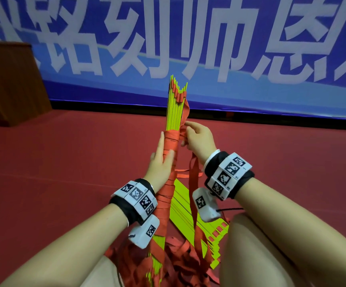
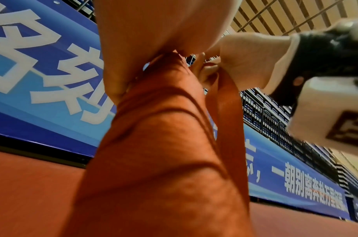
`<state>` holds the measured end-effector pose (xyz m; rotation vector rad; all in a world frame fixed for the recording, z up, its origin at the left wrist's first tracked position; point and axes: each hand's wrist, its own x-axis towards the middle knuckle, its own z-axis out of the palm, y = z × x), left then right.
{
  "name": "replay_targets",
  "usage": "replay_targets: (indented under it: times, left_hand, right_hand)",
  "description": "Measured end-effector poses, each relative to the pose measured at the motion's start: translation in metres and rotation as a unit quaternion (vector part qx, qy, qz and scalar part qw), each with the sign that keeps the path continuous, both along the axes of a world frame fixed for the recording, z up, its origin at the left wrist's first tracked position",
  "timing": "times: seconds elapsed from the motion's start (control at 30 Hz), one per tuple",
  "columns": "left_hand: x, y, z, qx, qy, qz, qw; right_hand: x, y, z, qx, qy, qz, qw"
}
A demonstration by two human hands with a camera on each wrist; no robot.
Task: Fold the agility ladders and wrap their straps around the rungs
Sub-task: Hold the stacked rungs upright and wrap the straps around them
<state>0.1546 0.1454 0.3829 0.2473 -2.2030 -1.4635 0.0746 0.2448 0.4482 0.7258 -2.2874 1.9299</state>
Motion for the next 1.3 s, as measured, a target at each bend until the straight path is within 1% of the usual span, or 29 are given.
replay_targets:
  times: [0.1,0.27,0.33,0.43,0.63,0.7,0.77,0.83,0.9,0.93,1.03,1.1,1.23,1.3]
  left_hand:
    - [-0.011,0.006,-0.001,0.017,0.008,-0.01,1.0]
    - [-0.029,0.015,-0.006,0.129,0.043,-0.056,0.989]
    - [-0.036,0.015,-0.009,0.127,0.063,-0.078,0.987]
    - [-0.041,0.015,-0.013,0.114,0.062,-0.096,0.987]
    - [-0.049,-0.001,-0.011,0.176,0.027,-0.133,0.975]
    - [-0.049,-0.011,-0.009,0.195,0.037,-0.129,0.972]
    - [-0.049,-0.02,-0.013,0.2,0.028,-0.122,0.972]
    - [-0.047,-0.025,-0.014,0.239,0.004,-0.123,0.963]
    - [-0.044,-0.029,-0.016,0.286,-0.026,-0.129,0.949]
    - [-0.042,-0.031,-0.018,0.294,-0.038,-0.138,0.945]
    - [-0.037,-0.038,-0.026,0.265,-0.04,-0.157,0.95]
    - [-0.034,-0.042,-0.03,0.25,-0.035,-0.148,0.956]
    - [-0.03,-0.046,-0.034,0.242,-0.025,-0.137,0.96]
    - [-0.028,-0.047,-0.034,0.215,-0.018,-0.122,0.969]
  right_hand:
    - [0.003,-0.009,-0.005,-0.017,0.012,-0.02,1.0]
    - [-0.004,-0.006,-0.012,-0.012,0.05,-0.042,0.998]
    - [-0.01,-0.002,-0.012,-0.012,0.066,-0.063,0.996]
    - [-0.018,0.002,-0.014,-0.029,0.073,-0.055,0.995]
    - [-0.032,0.005,-0.016,-0.128,0.025,0.005,0.991]
    - [-0.034,0.003,-0.014,-0.163,-0.003,0.045,0.986]
    - [-0.033,-0.001,-0.012,-0.202,-0.043,0.09,0.974]
    - [-0.033,-0.006,-0.013,-0.22,-0.077,0.107,0.967]
    - [-0.038,-0.012,-0.017,-0.221,-0.097,0.11,0.964]
    - [-0.04,-0.015,-0.02,-0.217,-0.104,0.113,0.964]
    - [-0.04,-0.021,-0.026,-0.185,-0.122,0.136,0.966]
    - [-0.038,-0.024,-0.028,-0.161,-0.136,0.159,0.965]
    - [-0.04,-0.023,-0.027,-0.144,-0.177,0.202,0.953]
    - [-0.042,-0.02,-0.025,-0.115,-0.177,0.187,0.959]
